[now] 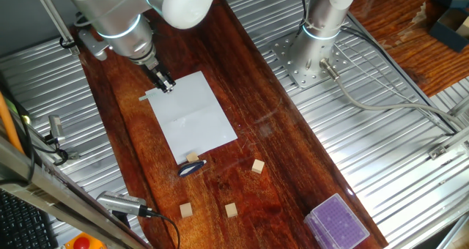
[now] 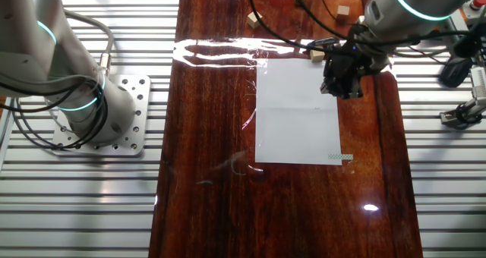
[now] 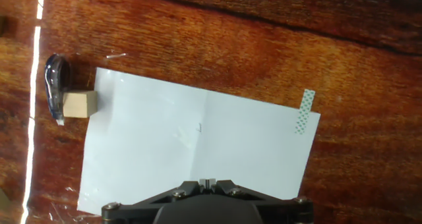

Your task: Use the correction tape on paper

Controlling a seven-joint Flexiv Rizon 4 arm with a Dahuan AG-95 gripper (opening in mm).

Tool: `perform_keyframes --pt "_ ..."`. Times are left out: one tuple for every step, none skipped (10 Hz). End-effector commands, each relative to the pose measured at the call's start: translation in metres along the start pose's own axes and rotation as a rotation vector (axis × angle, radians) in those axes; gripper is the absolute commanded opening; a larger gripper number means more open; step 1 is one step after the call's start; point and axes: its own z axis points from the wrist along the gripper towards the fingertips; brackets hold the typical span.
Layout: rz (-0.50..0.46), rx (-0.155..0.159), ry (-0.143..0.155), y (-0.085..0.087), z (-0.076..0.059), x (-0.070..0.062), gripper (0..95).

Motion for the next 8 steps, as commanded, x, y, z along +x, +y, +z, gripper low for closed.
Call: perform_keyframes --pt "-0.037 0.000 0.023 -0.0005 -0.0001 -0.0025 0.0" --pt "-0.051 -0.001 0.028 -0.0005 -0.0001 -0.0025 0.0" --pt "-0.060 -0.003 0.031 -0.0005 -0.0001 -0.0025 0.0" --pt "-0.064 -0.003 0.032 -0.0005 -0.0001 -0.0025 0.0" --pt "-0.069 -0.008 0.031 -0.0005 -0.0001 -0.0025 0.0" --pt "-0.071 -0.010 0.029 -0.0005 -0.0001 -0.0025 0.0" --pt "-0.072 -0.016 0.028 0.0007 0.0009 -0.0024 0.0" --pt "-0.068 -0.022 0.026 0.0072 0.0057 -0.0020 0.0"
